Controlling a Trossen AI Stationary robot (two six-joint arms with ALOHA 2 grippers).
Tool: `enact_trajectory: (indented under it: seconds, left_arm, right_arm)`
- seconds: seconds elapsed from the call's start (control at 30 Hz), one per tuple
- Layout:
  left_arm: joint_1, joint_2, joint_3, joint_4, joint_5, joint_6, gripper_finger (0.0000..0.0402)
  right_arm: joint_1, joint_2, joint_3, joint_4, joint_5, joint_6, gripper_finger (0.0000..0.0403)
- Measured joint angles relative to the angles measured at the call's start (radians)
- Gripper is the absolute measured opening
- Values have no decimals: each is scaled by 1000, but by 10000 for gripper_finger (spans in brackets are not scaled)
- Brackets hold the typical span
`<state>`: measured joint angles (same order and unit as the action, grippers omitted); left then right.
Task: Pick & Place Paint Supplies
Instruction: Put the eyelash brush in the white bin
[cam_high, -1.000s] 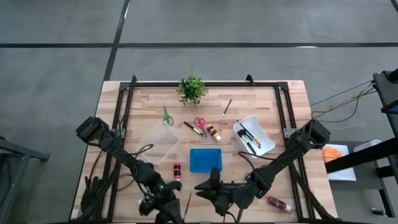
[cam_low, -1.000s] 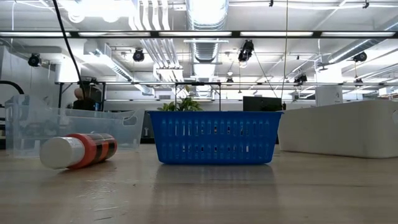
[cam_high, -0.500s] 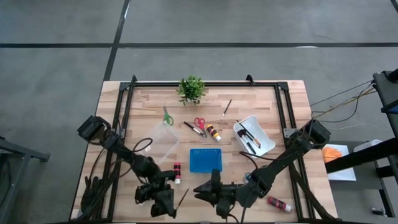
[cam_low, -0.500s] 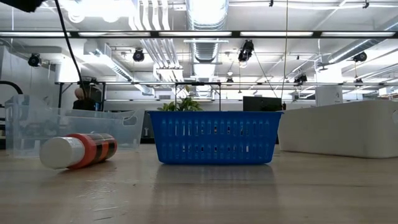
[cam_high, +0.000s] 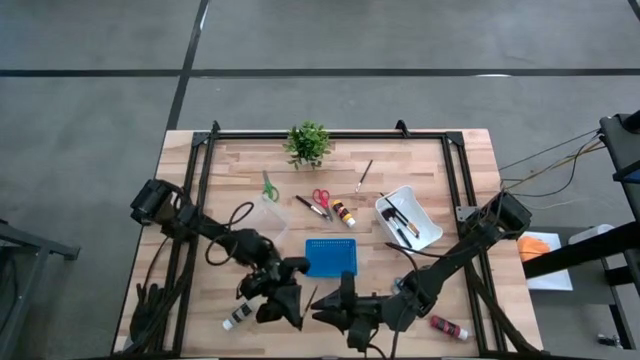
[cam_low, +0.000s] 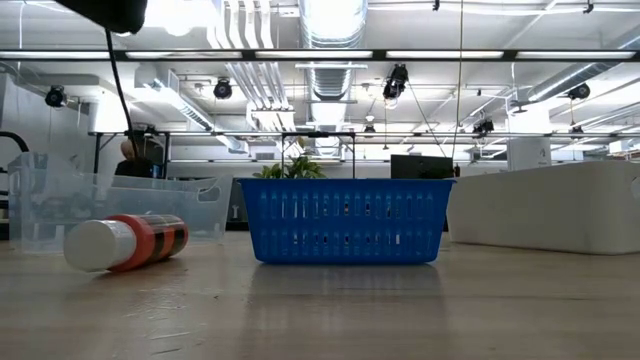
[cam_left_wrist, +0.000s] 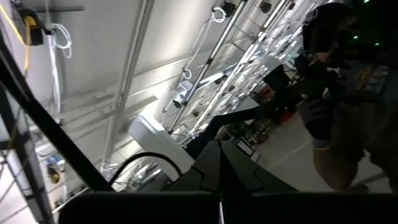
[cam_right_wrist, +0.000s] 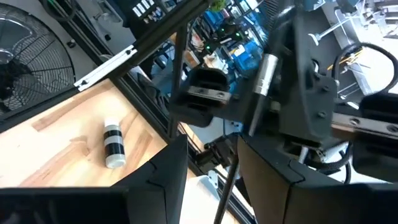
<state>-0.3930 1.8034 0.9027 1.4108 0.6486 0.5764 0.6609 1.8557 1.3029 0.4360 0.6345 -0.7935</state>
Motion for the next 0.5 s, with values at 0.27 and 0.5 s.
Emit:
enact_trajectory:
  seconds: [0.27, 0.5]
  left_arm:
    - [0, 0, 49, -146, 32, 55, 2]
    - [2, 0, 47, -199, 55, 75, 2]
  right_arm:
    - [0, -9, 0, -1, 1, 21, 141]
    - [-1, -17, -1, -14, -3, 61, 141]
